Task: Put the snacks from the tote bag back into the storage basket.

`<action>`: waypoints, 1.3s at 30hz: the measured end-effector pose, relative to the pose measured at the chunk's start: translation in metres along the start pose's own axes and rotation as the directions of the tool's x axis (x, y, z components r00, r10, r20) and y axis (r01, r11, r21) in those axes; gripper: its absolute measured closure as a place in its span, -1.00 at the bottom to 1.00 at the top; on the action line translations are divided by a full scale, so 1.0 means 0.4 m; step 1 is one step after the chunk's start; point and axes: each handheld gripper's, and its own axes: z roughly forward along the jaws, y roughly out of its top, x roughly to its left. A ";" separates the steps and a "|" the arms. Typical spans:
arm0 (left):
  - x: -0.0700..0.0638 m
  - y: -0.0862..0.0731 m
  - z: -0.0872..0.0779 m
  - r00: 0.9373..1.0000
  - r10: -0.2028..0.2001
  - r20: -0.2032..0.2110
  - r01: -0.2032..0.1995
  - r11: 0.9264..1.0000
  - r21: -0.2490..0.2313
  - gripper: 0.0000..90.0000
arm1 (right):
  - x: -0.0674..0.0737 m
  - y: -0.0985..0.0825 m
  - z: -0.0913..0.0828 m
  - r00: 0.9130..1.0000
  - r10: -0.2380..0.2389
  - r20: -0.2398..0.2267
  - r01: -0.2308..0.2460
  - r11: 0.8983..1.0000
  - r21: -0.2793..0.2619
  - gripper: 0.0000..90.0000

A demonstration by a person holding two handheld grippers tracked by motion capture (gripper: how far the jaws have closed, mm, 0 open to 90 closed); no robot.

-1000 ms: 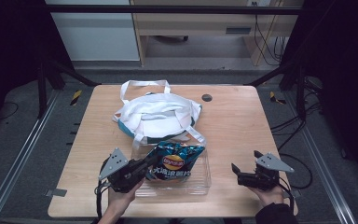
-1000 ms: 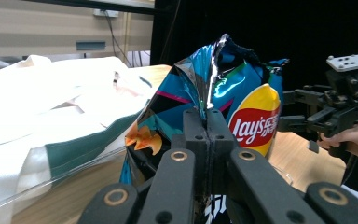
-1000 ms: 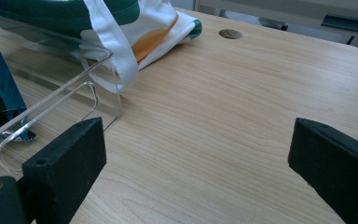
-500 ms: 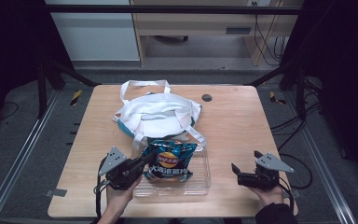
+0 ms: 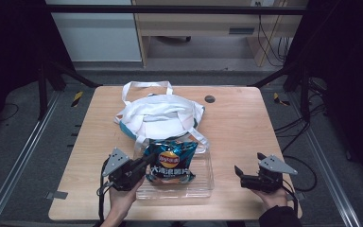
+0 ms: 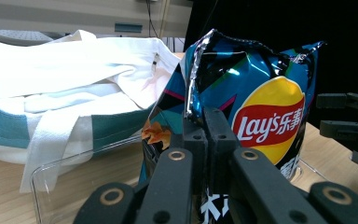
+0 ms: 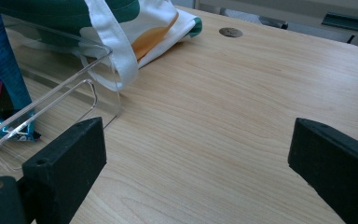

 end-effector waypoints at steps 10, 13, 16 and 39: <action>0.004 0.003 0.020 0.999 -0.028 -0.029 0.027 0.999 -0.016 0.94 | 0.001 0.000 0.001 1.000 -0.001 -0.001 0.001 1.000 0.004 -0.90; 0.007 0.005 0.028 0.999 -0.028 -0.037 0.027 0.999 -0.020 0.94 | 0.000 -0.001 0.002 1.000 -0.002 -0.001 0.002 1.000 0.005 -0.90; 0.010 0.008 0.038 0.998 -0.026 -0.049 0.025 0.999 -0.021 0.93 | 0.000 -0.001 0.002 1.000 -0.005 0.000 0.005 1.000 0.005 -0.90; 0.033 0.021 0.084 0.995 -0.034 -0.091 0.034 0.999 0.003 0.84 | 0.000 -0.002 0.006 1.000 -0.006 0.000 0.006 1.000 0.012 -0.90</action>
